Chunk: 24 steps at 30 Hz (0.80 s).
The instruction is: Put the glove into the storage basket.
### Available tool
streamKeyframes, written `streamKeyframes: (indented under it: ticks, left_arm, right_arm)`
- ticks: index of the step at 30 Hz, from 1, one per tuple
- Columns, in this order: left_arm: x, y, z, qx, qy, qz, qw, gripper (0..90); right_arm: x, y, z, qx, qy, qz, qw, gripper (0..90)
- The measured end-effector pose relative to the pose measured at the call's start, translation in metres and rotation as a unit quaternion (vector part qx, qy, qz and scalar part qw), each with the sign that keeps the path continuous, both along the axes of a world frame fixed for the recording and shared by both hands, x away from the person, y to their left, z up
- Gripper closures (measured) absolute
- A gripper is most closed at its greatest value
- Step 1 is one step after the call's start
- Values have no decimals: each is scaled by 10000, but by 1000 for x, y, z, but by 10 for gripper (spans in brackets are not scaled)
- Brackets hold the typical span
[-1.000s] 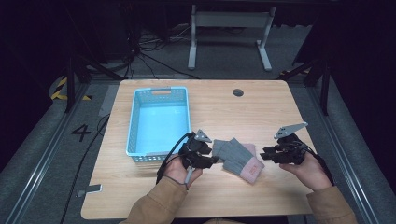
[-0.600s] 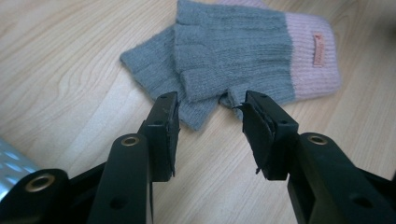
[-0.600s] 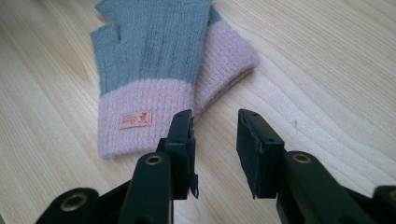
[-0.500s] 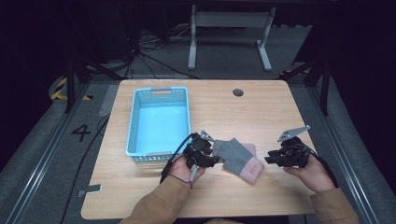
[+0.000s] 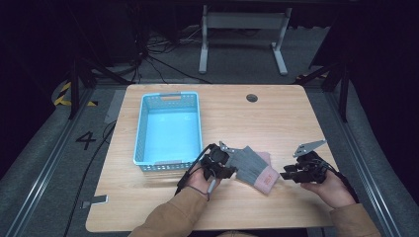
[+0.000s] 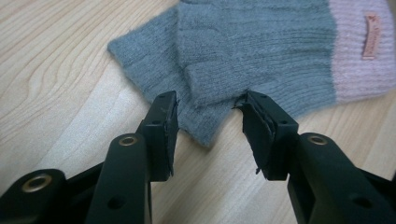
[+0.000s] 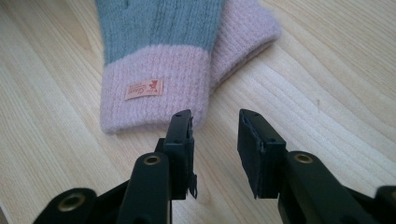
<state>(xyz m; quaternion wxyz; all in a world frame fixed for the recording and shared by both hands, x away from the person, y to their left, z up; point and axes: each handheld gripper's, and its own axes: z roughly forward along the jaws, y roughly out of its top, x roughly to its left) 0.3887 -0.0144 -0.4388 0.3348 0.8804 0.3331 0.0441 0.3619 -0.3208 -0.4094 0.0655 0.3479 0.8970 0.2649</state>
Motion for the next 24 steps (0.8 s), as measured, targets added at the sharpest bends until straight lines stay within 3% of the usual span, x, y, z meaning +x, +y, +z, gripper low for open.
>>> streamKeyframes:
  ticks: [3, 11, 15, 24]
  left_arm:
    - [2, -2, -3, 149, -36, 1, 9999, 533]
    - [6, -9, -7, 115, -22, -12, 9999, 487]
    - [7, -13, -8, 121, 23, -146, 9998, 508]
    - [10, -14, -11, 126, 127, -158, 9997, 531]
  right_arm:
    - [-1, -2, 0, 2, 28, -9, 10000, 654]
    - [-3, 3, -6, -85, 114, 153, 9998, 650]
    - [-3, 6, -9, -128, 138, 167, 9997, 650]
    - [-1, 13, -14, -200, 144, 269, 9993, 655]
